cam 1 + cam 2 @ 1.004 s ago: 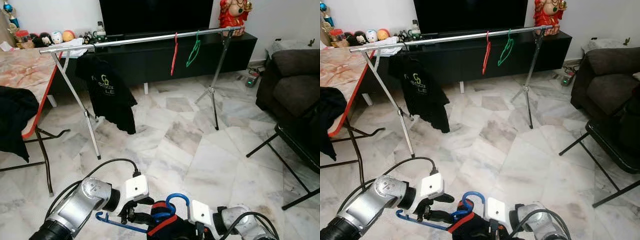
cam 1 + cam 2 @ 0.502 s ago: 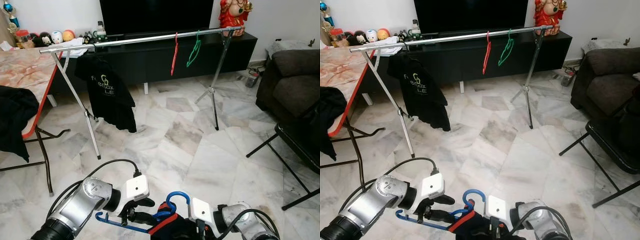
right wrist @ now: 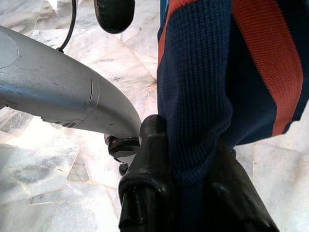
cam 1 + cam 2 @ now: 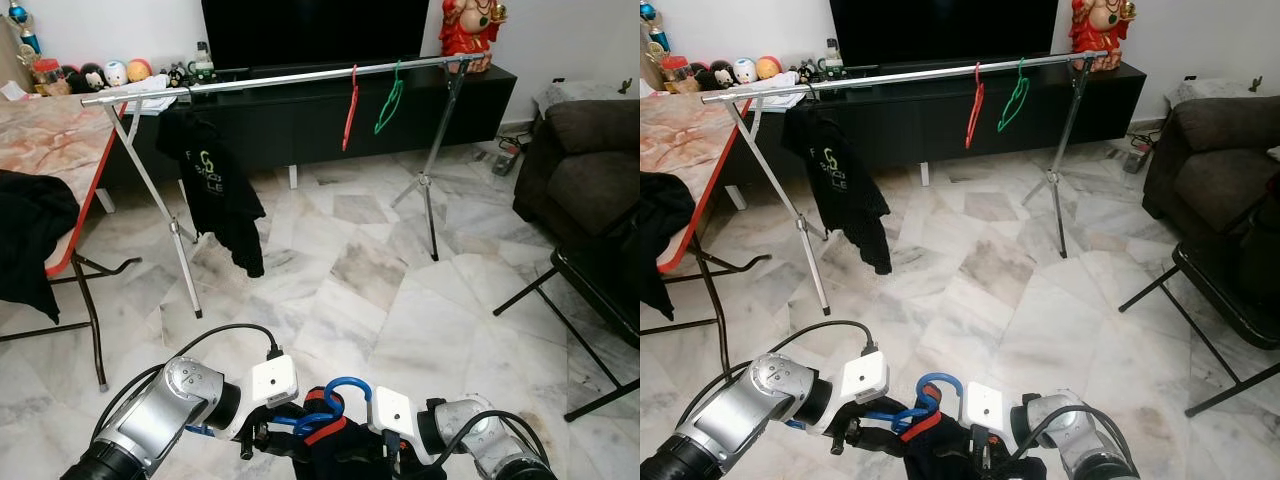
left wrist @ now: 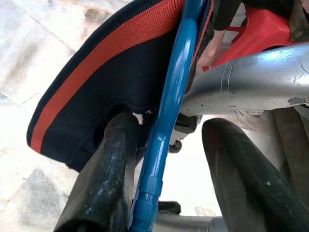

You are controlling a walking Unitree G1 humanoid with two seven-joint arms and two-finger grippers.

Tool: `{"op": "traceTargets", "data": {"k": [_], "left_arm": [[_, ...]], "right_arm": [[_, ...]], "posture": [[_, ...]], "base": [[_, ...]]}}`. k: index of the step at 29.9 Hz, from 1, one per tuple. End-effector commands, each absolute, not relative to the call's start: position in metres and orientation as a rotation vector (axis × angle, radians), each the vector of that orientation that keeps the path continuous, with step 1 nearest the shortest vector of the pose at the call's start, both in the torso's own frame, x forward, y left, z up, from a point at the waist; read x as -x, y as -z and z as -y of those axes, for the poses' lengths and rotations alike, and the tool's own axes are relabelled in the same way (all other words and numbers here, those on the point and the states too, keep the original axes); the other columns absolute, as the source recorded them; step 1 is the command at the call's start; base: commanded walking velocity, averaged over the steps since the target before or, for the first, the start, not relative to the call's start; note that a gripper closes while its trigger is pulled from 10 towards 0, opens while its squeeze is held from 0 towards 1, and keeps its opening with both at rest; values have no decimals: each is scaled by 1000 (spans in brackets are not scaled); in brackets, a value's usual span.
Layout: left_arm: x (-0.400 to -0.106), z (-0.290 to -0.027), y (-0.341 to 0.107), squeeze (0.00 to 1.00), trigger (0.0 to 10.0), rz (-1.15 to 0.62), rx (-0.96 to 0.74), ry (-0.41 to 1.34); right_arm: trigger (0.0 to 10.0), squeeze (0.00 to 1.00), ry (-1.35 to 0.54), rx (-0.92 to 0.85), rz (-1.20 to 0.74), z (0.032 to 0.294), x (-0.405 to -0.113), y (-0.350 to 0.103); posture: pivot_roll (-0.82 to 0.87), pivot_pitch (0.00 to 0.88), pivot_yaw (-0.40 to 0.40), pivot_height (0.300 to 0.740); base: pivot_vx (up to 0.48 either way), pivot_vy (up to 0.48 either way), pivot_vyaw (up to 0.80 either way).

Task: Hang hanger

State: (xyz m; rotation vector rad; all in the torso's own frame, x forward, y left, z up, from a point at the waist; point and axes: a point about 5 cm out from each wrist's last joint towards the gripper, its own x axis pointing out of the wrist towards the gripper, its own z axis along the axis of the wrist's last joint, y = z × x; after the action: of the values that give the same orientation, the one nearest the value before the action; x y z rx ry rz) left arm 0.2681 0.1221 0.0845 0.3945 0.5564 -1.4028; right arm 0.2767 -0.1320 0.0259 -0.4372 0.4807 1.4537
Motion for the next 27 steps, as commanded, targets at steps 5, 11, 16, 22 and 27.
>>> {"op": "traceTargets", "data": {"k": [5, 11, 16, 22, 27], "left_arm": [[-271, -122, -85, 0, 980, -546, -392, 1376], [-271, -122, -85, 0, 0, -547, -391, 1374], [-271, -121, -85, 0, 0, -548, -391, 1375], [-271, -121, -85, 0, 0, -549, -391, 1379], [-270, -122, -85, 0, 0, -549, -390, 1379]], "right_arm": [[0, 0, -1460, 445, -452, 129, -280, -30], [0, 0, -1461, 439, -447, 128, -281, -31], [0, 0, -1466, 436, -448, 129, -280, -31], [0, 0, -1467, 432, -447, 129, -280, -31], [0, 0, -1467, 429, -447, 129, -280, -31]], "posture": [[61, 65, 5, 740], [60, 65, 5, 740], [60, 65, 4, 740], [60, 65, 4, 740], [60, 67, 5, 740]], "base": [[0, 0, 0], [0, 0, 0], [0, 0, 0], [0, 0, 0], [0, 0, 0]]}}
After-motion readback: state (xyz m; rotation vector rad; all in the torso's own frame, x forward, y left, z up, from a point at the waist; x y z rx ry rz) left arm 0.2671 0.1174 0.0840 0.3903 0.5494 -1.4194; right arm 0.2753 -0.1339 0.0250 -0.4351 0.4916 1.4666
